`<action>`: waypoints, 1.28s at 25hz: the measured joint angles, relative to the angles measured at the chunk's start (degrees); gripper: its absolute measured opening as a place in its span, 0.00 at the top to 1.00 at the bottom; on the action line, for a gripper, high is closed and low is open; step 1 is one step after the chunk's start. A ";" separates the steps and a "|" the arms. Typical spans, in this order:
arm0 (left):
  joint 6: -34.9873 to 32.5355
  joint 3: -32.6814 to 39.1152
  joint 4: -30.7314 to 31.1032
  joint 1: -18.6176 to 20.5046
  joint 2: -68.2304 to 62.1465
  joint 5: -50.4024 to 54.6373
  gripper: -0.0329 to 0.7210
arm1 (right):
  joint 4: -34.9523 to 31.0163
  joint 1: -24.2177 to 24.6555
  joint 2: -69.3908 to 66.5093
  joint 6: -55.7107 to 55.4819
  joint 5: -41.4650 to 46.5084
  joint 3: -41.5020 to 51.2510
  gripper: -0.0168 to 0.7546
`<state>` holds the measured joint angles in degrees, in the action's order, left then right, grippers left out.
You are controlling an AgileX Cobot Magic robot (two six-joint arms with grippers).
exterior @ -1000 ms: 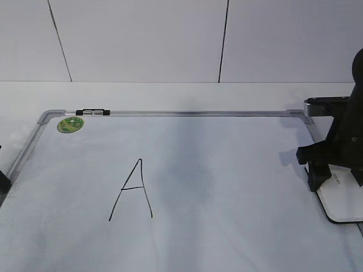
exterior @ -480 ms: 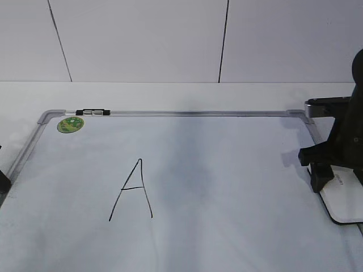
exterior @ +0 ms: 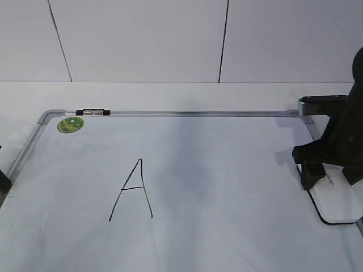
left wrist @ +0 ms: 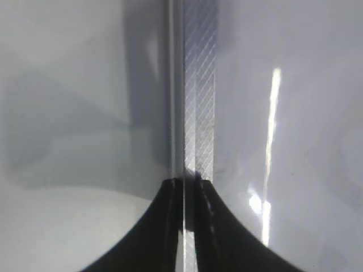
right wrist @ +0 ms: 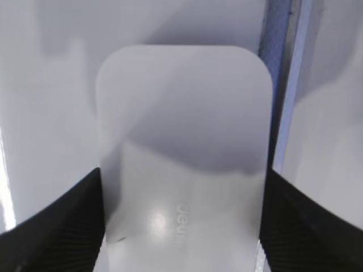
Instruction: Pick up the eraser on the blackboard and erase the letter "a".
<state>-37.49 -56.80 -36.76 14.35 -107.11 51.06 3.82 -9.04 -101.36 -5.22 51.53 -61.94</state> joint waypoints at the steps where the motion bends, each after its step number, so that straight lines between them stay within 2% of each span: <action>1: 0.00 0.00 0.00 0.00 0.00 0.00 0.91 | -0.04 0.00 0.00 0.23 -0.12 0.00 0.21; 7: 0.00 0.00 0.00 0.00 0.00 0.00 0.90 | -0.14 0.00 0.00 0.37 0.93 -0.86 0.19; 21: -0.21 0.00 0.00 0.00 -0.13 -0.33 0.78 | 3.29 0.00 0.00 -2.15 13.44 -12.32 0.21; 24: -0.21 -0.87 0.15 0.00 -0.40 0.25 0.71 | 3.29 0.00 0.52 -2.15 15.17 -13.03 0.21; 28: -0.21 -4.51 0.23 -0.23 -0.67 4.07 0.51 | 2.52 0.00 2.05 -2.15 15.44 -13.17 0.21; 32: 1.27 -8.56 0.73 -0.21 -0.67 9.63 0.45 | 2.23 0.00 2.38 -2.15 16.07 -13.17 0.21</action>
<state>-36.23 -65.35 -36.04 14.14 -107.78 60.69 6.05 -9.04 -98.98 -7.37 67.60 -75.11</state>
